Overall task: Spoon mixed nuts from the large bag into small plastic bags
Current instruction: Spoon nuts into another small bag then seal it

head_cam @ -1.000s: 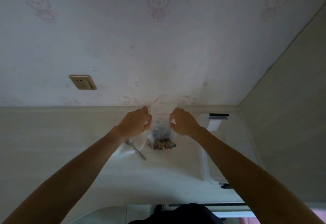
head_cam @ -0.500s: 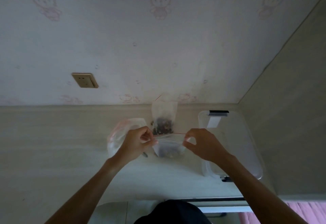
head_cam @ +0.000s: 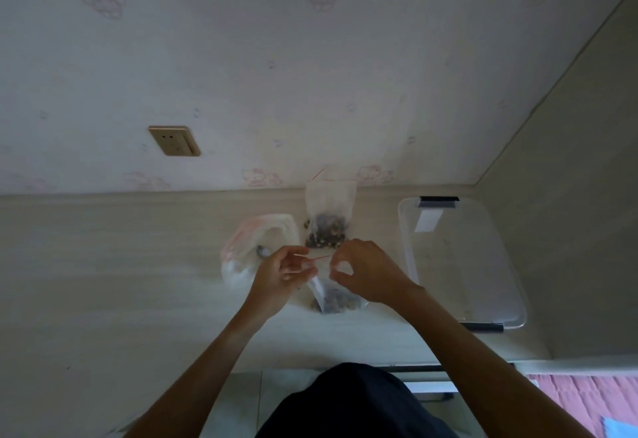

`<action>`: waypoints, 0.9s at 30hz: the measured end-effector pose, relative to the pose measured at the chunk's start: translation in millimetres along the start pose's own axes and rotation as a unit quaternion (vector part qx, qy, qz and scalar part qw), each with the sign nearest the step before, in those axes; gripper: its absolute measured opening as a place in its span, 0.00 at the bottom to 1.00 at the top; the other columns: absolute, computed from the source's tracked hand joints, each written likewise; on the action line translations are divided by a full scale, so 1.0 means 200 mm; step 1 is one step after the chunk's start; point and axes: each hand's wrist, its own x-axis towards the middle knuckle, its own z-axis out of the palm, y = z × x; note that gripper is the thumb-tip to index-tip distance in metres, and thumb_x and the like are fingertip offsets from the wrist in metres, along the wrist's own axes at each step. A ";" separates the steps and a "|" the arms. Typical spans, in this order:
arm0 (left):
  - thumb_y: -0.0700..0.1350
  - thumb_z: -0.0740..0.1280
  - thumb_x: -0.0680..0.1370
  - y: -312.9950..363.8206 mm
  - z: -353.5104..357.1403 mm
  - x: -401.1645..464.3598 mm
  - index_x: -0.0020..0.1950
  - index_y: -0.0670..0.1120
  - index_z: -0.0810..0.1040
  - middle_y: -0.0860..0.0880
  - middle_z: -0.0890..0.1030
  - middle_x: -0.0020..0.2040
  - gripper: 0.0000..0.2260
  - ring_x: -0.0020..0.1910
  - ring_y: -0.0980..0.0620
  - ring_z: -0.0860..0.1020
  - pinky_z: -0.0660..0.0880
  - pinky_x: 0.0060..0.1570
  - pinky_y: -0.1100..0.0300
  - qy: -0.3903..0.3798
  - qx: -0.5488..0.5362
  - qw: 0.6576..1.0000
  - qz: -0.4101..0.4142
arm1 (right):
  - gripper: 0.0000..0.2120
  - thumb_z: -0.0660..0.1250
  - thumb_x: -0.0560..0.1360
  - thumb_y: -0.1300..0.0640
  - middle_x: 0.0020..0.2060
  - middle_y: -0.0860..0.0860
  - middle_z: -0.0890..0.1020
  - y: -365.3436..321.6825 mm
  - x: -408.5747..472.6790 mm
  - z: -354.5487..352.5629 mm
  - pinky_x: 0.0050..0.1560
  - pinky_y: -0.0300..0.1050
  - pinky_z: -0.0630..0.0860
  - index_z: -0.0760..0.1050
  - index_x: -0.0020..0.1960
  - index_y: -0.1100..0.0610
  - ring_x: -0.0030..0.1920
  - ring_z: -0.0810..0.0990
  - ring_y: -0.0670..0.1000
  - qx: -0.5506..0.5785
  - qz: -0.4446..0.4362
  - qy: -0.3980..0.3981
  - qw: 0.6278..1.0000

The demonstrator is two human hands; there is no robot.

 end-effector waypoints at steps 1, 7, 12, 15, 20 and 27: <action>0.38 0.78 0.73 -0.01 -0.01 0.00 0.55 0.45 0.83 0.51 0.88 0.46 0.12 0.48 0.55 0.86 0.80 0.48 0.65 0.001 0.002 1.000 -0.007 | 0.07 0.71 0.79 0.50 0.54 0.48 0.85 -0.01 0.00 0.01 0.60 0.39 0.73 0.84 0.53 0.52 0.53 0.81 0.47 0.003 -0.001 0.007 1.000; 0.37 0.73 0.78 -0.05 0.01 -0.03 0.51 0.43 0.87 0.49 0.89 0.47 0.04 0.46 0.56 0.86 0.79 0.46 0.66 0.008 -0.012 1.000 -0.015 | 0.05 0.70 0.80 0.53 0.50 0.51 0.86 0.01 -0.01 0.01 0.58 0.49 0.80 0.80 0.54 0.54 0.50 0.84 0.51 0.012 0.006 -0.003 1.000; 0.37 0.74 0.77 -0.05 0.06 -0.04 0.52 0.43 0.87 0.49 0.89 0.45 0.05 0.42 0.58 0.85 0.77 0.43 0.68 0.022 -0.026 0.999 0.003 | 0.15 0.72 0.78 0.51 0.53 0.51 0.84 0.01 0.01 0.02 0.58 0.48 0.79 0.77 0.63 0.54 0.52 0.82 0.51 0.053 0.032 -0.016 0.998; 0.38 0.76 0.76 -0.05 0.08 -0.04 0.51 0.45 0.88 0.48 0.89 0.44 0.05 0.40 0.59 0.84 0.76 0.42 0.68 0.025 -0.023 0.999 0.008 | 0.07 0.72 0.78 0.54 0.47 0.51 0.86 0.01 0.05 0.03 0.55 0.46 0.80 0.83 0.54 0.56 0.47 0.84 0.50 0.081 0.035 -0.027 0.996; 0.39 0.76 0.77 -0.05 0.09 -0.04 0.49 0.49 0.89 0.48 0.89 0.46 0.06 0.46 0.55 0.86 0.77 0.46 0.67 0.014 -0.015 1.000 0.005 | 0.04 0.72 0.78 0.56 0.43 0.48 0.85 0.02 0.05 0.03 0.54 0.43 0.80 0.85 0.50 0.56 0.45 0.84 0.49 0.121 0.024 -0.029 0.992; 0.39 0.75 0.77 -0.04 0.10 -0.05 0.48 0.46 0.88 0.48 0.89 0.44 0.04 0.46 0.54 0.86 0.78 0.47 0.67 0.009 0.000 1.000 0.012 | 0.07 0.72 0.79 0.55 0.45 0.51 0.87 0.00 0.05 0.02 0.53 0.42 0.79 0.85 0.51 0.57 0.44 0.82 0.47 0.130 0.014 -0.026 0.991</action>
